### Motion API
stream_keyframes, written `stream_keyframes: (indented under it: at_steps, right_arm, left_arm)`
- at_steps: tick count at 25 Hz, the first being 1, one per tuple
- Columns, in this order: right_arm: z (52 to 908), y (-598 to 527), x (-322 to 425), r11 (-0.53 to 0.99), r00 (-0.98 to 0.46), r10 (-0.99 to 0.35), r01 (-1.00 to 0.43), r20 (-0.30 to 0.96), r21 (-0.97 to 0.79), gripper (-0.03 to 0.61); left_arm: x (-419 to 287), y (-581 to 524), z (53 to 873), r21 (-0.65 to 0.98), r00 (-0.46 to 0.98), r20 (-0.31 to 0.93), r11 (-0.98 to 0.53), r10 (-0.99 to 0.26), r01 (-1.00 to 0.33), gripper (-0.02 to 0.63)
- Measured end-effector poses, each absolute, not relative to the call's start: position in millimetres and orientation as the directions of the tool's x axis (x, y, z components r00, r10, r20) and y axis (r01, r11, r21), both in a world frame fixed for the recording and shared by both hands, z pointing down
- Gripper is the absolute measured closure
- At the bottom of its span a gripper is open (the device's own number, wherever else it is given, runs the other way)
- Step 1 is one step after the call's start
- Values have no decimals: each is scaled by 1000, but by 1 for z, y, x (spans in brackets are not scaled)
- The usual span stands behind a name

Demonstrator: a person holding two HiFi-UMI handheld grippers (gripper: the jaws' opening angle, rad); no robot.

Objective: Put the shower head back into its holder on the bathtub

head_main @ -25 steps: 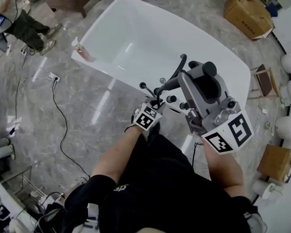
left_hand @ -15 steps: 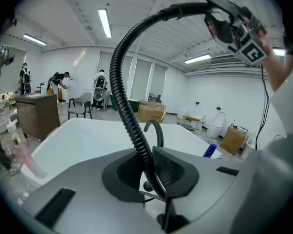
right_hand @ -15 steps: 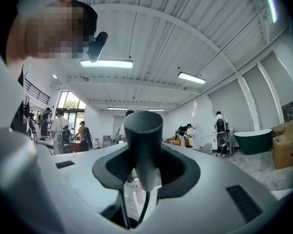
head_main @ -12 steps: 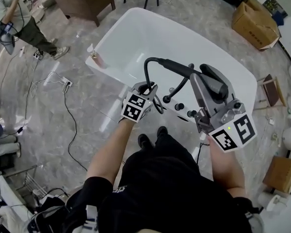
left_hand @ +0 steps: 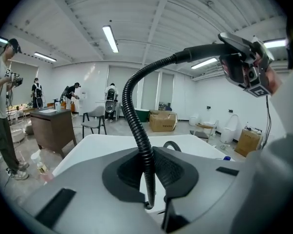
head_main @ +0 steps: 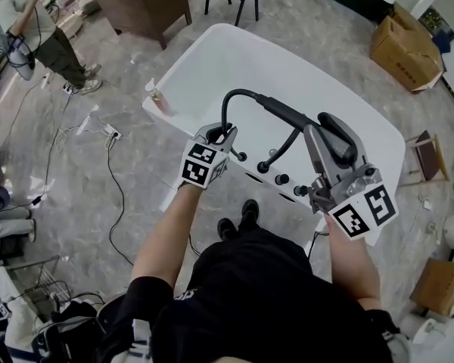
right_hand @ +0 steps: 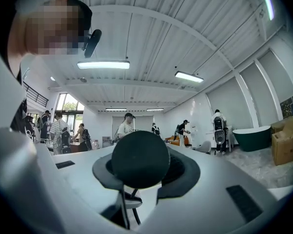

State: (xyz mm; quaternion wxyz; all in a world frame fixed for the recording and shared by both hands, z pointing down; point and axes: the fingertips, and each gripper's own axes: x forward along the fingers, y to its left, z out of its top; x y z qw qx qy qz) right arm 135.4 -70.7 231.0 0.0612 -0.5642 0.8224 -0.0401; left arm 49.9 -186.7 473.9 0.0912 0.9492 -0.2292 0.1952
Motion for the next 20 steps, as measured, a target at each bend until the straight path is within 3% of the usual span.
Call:
stream_keyframes:
  at_steps: [13,20]
  right_arm:
    - [249,-91,200,290,-289,-957,-937,-36,-192,440]
    - [284,-91,229,233,-247,-968,-950,41,-209,440]
  left_arm:
    - [77,-213,436,86,835,369,-880,-407,-467,560]
    - [80,-231,420,76,830,344,-868,-439,-491,561]
